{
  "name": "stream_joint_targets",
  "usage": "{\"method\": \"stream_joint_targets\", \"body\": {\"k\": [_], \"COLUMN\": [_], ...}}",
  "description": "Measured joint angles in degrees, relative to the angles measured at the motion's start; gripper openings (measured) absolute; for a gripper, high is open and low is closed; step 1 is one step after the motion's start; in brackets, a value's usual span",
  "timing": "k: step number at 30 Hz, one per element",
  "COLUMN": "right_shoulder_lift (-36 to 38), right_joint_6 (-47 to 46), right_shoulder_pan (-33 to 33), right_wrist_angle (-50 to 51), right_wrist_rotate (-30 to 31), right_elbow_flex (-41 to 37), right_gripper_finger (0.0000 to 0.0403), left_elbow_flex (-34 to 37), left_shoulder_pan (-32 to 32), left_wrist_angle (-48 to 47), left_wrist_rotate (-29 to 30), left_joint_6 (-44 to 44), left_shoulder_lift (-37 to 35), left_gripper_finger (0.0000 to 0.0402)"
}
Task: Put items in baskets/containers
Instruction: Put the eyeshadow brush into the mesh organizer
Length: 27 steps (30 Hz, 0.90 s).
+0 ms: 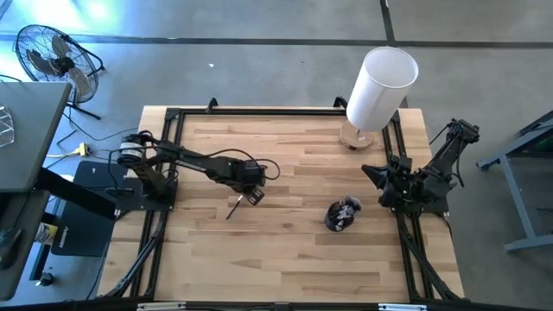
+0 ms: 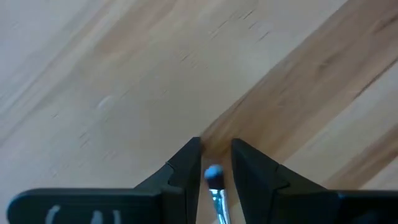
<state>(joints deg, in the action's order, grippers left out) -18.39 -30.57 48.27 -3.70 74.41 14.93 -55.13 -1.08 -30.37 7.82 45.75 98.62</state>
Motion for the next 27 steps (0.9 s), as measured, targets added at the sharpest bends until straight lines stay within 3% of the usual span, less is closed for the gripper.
{"method": "stream_joint_targets", "body": {"k": [11,21,27], "right_shoulder_lift": [0.0,0.0,0.0], "right_joint_6": [0.0,0.0,0.0], "right_shoulder_pan": [0.0,0.0,0.0], "right_wrist_angle": [0.0,0.0,0.0], "right_wrist_rotate": [0.0,0.0,-0.1], "right_elbow_flex": [0.0,0.0,0.0], "right_gripper_finger": [0.0000,0.0000,0.0000], "left_elbow_flex": [0.0,-0.5,-4.4], "left_shoulder_pan": [1.0,1.2,1.1], "left_wrist_angle": [-0.4,-2.6,-7.2], "left_wrist_rotate": [0.0,3.6,7.1], "left_joint_6": [1.4,5.4,4.1], "left_shoulder_lift": [0.2,0.4,0.6], "left_gripper_finger": [0.0085,0.0085,0.0085]}}
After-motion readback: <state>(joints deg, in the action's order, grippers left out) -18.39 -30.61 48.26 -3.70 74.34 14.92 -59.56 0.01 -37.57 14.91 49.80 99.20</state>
